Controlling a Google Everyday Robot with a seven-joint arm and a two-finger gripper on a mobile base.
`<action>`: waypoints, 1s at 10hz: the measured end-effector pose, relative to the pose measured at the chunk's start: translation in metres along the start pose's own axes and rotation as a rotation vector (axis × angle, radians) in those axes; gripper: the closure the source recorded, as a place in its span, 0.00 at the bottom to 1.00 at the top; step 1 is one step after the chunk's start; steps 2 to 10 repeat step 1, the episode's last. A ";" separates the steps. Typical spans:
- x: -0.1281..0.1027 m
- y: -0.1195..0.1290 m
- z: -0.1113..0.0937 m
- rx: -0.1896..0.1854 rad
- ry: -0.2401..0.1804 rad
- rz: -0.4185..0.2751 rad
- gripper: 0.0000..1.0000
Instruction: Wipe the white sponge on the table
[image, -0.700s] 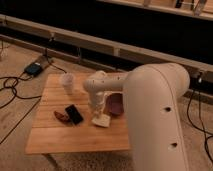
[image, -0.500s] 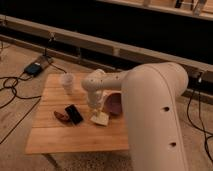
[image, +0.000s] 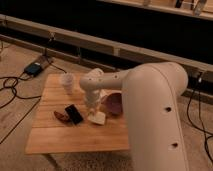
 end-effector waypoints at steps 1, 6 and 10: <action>0.000 0.000 0.000 0.000 0.000 0.000 0.67; 0.000 0.000 0.000 0.000 0.000 0.000 0.67; 0.000 0.000 0.000 0.000 0.000 0.000 0.67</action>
